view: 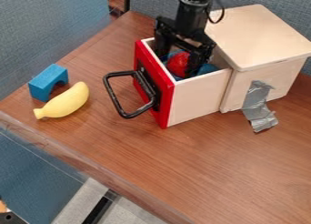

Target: Touch the strawberry in the drawer

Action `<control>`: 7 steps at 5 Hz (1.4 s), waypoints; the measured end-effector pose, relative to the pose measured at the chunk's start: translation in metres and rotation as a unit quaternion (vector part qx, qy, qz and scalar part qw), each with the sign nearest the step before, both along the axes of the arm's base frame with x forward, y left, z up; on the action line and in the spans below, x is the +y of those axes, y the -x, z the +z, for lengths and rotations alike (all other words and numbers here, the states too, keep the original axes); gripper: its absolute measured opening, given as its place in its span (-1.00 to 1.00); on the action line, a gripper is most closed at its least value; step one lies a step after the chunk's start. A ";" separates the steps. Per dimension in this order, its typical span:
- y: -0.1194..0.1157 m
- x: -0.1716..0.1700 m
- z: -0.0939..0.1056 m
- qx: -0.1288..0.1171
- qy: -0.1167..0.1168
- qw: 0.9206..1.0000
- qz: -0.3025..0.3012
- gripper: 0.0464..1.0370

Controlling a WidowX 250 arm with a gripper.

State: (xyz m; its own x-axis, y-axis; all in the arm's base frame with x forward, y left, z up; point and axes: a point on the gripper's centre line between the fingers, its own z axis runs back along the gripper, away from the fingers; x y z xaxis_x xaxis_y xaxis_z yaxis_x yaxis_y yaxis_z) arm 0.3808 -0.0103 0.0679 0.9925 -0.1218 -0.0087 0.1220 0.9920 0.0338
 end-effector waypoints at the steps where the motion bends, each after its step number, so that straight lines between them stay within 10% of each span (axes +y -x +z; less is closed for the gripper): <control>1: 0.007 0.000 -0.014 0.004 -0.001 1.000 0.019 0.30; 3: 0.013 0.002 -0.011 -0.007 -0.003 1.000 0.030 -0.77; 4: 0.013 0.002 0.007 -0.026 -0.002 0.999 0.026 -0.92; 7: 0.010 0.000 0.030 -0.026 -0.002 1.000 0.012 0.48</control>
